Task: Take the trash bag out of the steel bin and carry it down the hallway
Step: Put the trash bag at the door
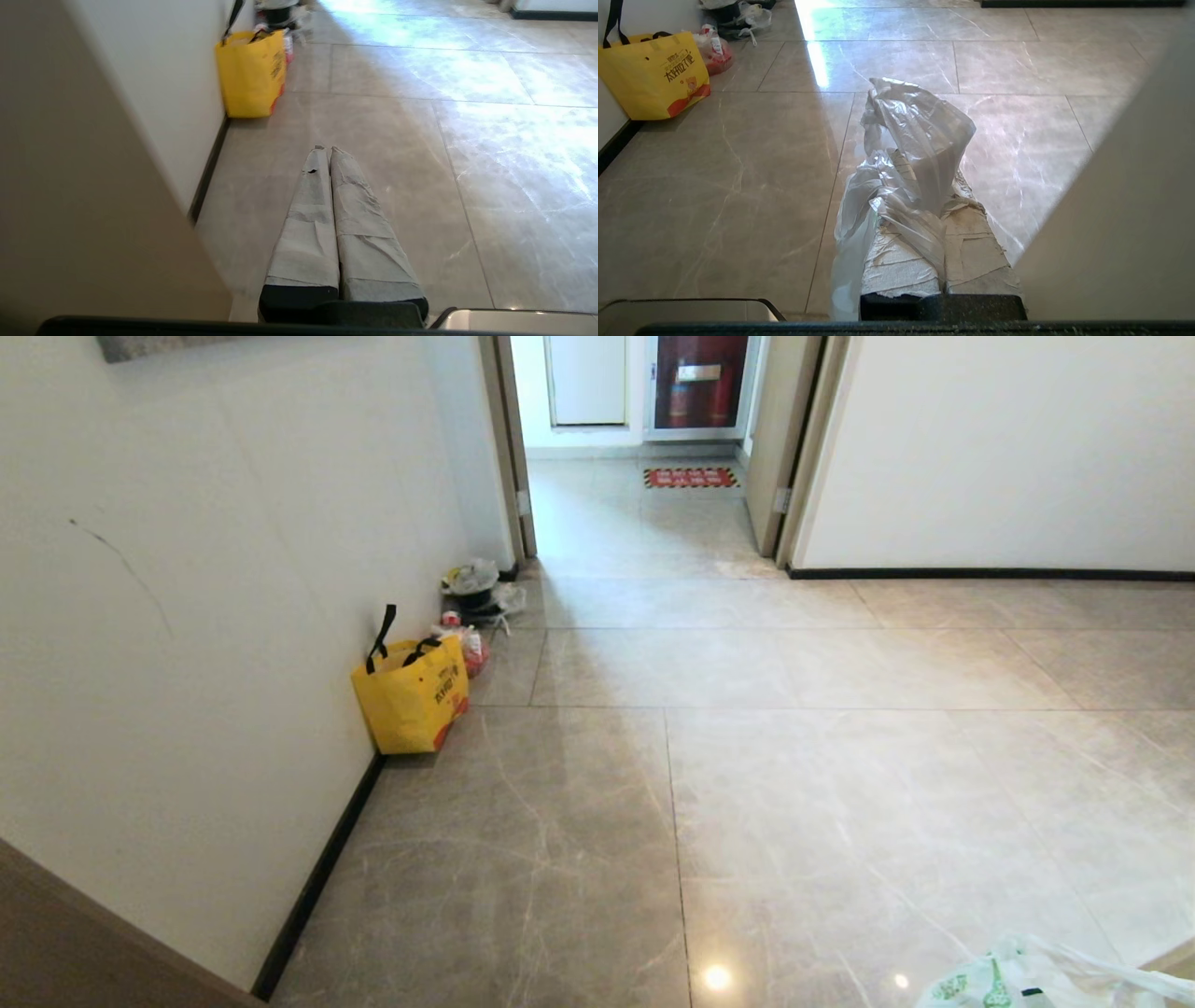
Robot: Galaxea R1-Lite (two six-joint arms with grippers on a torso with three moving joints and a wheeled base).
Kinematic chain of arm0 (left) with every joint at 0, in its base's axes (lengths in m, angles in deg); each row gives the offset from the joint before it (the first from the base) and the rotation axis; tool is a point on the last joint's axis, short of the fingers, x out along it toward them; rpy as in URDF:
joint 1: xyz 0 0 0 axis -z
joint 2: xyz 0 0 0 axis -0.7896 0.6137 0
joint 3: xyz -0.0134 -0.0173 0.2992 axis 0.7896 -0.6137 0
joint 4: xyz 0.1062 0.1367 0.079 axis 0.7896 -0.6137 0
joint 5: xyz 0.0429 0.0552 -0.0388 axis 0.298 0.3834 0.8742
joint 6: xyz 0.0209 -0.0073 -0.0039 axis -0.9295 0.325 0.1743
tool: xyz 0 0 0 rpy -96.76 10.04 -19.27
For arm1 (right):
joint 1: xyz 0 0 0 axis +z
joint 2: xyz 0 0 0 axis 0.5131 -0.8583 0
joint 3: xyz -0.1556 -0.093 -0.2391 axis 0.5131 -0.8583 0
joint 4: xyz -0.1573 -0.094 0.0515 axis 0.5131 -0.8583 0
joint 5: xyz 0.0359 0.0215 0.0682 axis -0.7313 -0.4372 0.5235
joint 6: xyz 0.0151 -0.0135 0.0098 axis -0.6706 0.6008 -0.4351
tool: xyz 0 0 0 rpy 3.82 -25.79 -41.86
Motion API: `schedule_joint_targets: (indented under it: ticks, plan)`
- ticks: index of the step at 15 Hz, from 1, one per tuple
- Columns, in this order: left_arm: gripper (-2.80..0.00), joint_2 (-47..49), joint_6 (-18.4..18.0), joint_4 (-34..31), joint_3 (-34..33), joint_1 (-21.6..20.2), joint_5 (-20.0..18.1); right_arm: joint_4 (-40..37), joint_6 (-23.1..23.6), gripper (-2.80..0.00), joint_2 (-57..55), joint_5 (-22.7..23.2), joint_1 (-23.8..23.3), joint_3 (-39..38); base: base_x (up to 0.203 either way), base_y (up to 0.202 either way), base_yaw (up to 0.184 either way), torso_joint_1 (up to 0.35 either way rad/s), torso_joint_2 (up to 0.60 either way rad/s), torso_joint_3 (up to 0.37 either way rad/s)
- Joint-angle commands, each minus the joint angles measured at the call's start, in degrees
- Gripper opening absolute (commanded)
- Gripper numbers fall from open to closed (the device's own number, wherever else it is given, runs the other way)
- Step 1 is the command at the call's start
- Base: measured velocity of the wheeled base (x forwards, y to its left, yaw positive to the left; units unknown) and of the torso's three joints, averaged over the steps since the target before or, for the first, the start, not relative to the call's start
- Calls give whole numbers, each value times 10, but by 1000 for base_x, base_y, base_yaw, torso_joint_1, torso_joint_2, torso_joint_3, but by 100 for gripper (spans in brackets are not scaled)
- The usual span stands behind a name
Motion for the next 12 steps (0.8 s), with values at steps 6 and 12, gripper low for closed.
schedule_joint_targets:
  ticks: [6, 12]
  plan:
    - [-280, 0, 0, 0, 0, 0, 0, 0, 0, -280, -1, 0, 0, 0, 194, 0, 0, 3, 2, -1]
    - [-280, 1, 0, 0, 0, 0, 0, 0, 0, -280, -1, 0, 0, 0, 199, 0, 2, 0, 1, -1]
